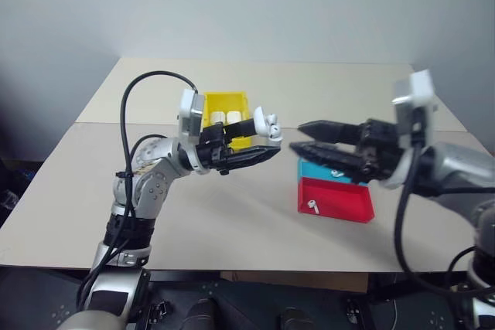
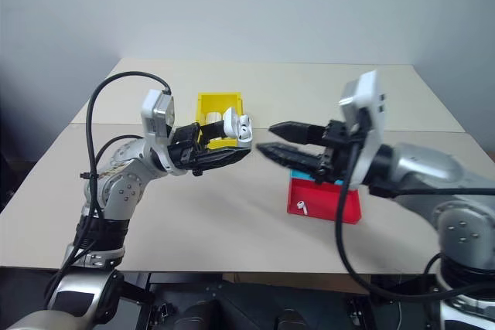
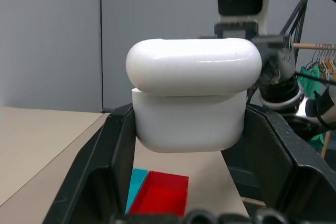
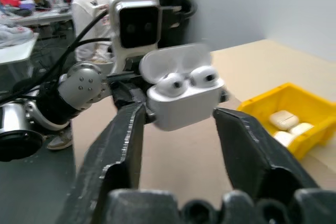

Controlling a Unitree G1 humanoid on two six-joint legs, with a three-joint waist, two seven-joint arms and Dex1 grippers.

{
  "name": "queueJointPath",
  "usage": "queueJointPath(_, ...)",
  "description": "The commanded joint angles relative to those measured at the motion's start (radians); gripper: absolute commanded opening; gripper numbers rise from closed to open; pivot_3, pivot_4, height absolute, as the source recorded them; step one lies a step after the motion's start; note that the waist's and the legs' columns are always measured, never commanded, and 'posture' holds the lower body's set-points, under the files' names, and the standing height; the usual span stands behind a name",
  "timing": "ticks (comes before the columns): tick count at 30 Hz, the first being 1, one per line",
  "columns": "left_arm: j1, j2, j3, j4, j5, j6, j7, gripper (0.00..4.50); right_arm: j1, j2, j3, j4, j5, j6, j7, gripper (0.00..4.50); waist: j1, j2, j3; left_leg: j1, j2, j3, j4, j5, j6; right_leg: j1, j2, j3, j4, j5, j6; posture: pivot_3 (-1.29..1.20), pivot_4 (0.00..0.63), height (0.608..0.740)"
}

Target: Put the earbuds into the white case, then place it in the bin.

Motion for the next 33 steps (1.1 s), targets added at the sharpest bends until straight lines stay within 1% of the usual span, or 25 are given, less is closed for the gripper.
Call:
queueJointPath(1,0.000,0.001,-0.029,0.001,0.031,-0.038,-0.039,2.77,-0.103,-0.047,0.024,0.001,-0.027,-0.035,0.048,1.28,-0.004,0.000,0.000,0.000,0.000,0.000,0.000,0.000,0.000,0.000,0.000,0.000,0.000,0.000,0.000,0.00,0.150,0.740)
queueJointPath(4,0.017,0.000,-0.083,0.025,0.111,-0.111,-0.070,2.77,-0.215,-0.035,0.141,0.027,-0.089,-0.033,0.083,0.26,-0.007,0.000,0.000,0.001,0.001,0.000,0.000,0.000,0.000,-0.001,0.001,0.001,0.001,0.000,0.000,0.00,0.150,0.740)
queueJointPath(5,0.021,-0.005,-0.093,0.033,0.121,-0.122,-0.075,2.77,-0.246,-0.023,0.179,0.037,-0.111,-0.032,0.092,0.03,-0.008,0.000,0.000,0.001,0.001,0.000,-0.001,0.000,0.000,-0.001,0.001,0.001,0.000,0.000,0.000,0.00,0.150,0.740)
queueJointPath(6,0.022,-0.010,-0.097,0.041,0.126,-0.128,-0.078,2.77,-0.266,-0.014,0.204,0.045,-0.129,-0.033,0.101,0.03,-0.006,0.000,0.000,0.001,0.001,0.001,0.000,0.000,0.000,-0.001,0.001,0.001,0.000,0.000,0.000,0.00,0.150,0.740)
queueJointPath(9,0.032,-0.039,-0.124,0.057,0.178,-0.177,-0.052,2.77,-0.358,0.014,0.375,0.063,-0.269,-0.034,0.138,0.03,-0.003,0.000,0.000,0.000,0.001,0.001,0.000,0.000,0.000,-0.001,0.000,0.001,0.000,0.000,0.000,0.00,0.150,0.740)
queueJointPath(10,0.034,-0.047,-0.126,0.057,0.186,-0.183,-0.042,2.77,-0.378,0.019,0.414,0.070,-0.304,-0.032,0.149,0.03,-0.002,0.000,0.000,0.000,0.001,0.001,0.000,0.000,0.001,-0.002,0.000,0.001,0.000,0.000,0.000,0.00,0.150,0.740)
queueJointPath(11,0.035,-0.054,-0.124,0.056,0.189,-0.183,-0.034,2.77,-0.400,0.022,0.449,0.081,-0.324,-0.013,0.160,0.03,0.000,0.000,0.000,-0.001,0.001,0.001,0.000,0.000,0.001,-0.002,0.000,0.001,0.000,0.000,0.000,0.00,0.150,0.740)
queueJointPath(13,0.037,-0.060,-0.118,0.047,0.186,-0.178,-0.022,2.77,-0.417,0.004,0.531,0.083,-0.418,-0.030,0.197,0.03,0.002,0.000,0.000,-0.002,0.001,0.001,0.000,0.000,0.001,-0.002,0.000,0.001,0.000,0.000,0.000,0.00,0.150,0.740)
queueJointPath(14,0.040,-0.061,-0.116,0.041,0.186,-0.177,-0.018,2.77,-0.420,-0.006,0.562,0.085,-0.457,-0.041,0.219,0.03,0.003,0.000,0.000,-0.002,0.001,0.001,0.000,0.000,0.001,-0.002,0.000,0.000,0.000,0.000,0.000,0.00,0.150,0.740)
queueJointPath(16,0.049,-0.060,-0.106,0.026,0.179,-0.171,-0.008,2.77,-0.416,-0.018,0.577,0.094,-0.500,-0.045,0.241,0.03,0.003,0.000,0.000,-0.002,0.001,0.001,0.001,-0.001,0.001,-0.002,0.000,0.000,0.000,0.000,0.000,0.00,0.150,0.740)
queueJointPath(19,0.065,-0.053,-0.089,0.002,0.175,-0.171,0.013,2.77,-0.389,-0.048,0.541,0.100,-0.534,-0.061,0.271,0.03,0.004,0.000,0.000,-0.002,0.001,0.001,0.001,-0.001,0.001,-0.002,0.000,0.000,0.000,0.000,0.000,0.00,0.150,0.740)
queueJointPath(23,0.096,-0.039,-0.063,-0.026,0.176,-0.178,0.051,2.77,-0.336,-0.074,0.444,0.102,-0.525,-0.056,0.279,0.03,0.004,0.000,0.000,-0.002,0.000,0.001,0.001,-0.001,0.001,-0.002,0.000,0.001,0.000,0.000,0.000,0.00,0.150,0.740)
queueJointPath(25,0.109,-0.037,-0.047,-0.041,0.173,-0.176,0.075,2.77,-0.300,-0.078,0.413,0.115,-0.538,-0.063,0.273,0.03,0.004,0.000,0.000,-0.002,0.001,0.001,0.001,-0.001,0.001,-0.002,0.000,0.000,0.000,0.000,0.000,0.00,0.150,0.740)
queueJointPath(27,0.122,-0.039,-0.033,-0.063,0.175,-0.172,0.112,2.77,-0.267,-0.049,0.354,0.130,-0.524,-0.064,0.243,0.03,0.003,0.000,0.000,-0.001,0.001,0.001,0.001,-0.001,0.001,-0.002,0.000,0.000,0.000,0.000,0.000,0.00,0.150,0.740)
queueJointPath(30,0.136,-0.051,-0.003,-0.092,0.193,-0.177,0.201,2.77,-0.248,0.013,0.216,0.141,-0.444,-0.042,0.182,0.03,0.003,0.000,0.000,-0.002,0.001,0.001,0.001,-0.001,0.001,-0.002,0.000,0.001,0.001,0.000,0.000,0.00,0.150,0.740)
queueJointPath(31,0.132,-0.065,0.014,-0.094,0.210,-0.182,0.263,2.77,-0.238,0.032,0.168,0.142,-0.415,-0.032,0.156,0.03,0.003,0.000,0.000,-0.001,0.001,0.001,0.001,-0.001,0.001,-0.002,0.000,0.001,0.001,0.000,0.000,0.00,0.150,0.740)
queueJointPath(33,0.101,-0.107,0.054,-0.084,0.275,-0.194,0.443,2.77,-0.197,0.061,0.086,0.131,-0.376,-0.026,0.109,0.03,0.006,0.000,0.000,-0.002,0.001,0.000,0.001,-0.001,0.001,-0.001,0.000,0.000,0.000,0.000,0.000,0.00,0.150,0.740)
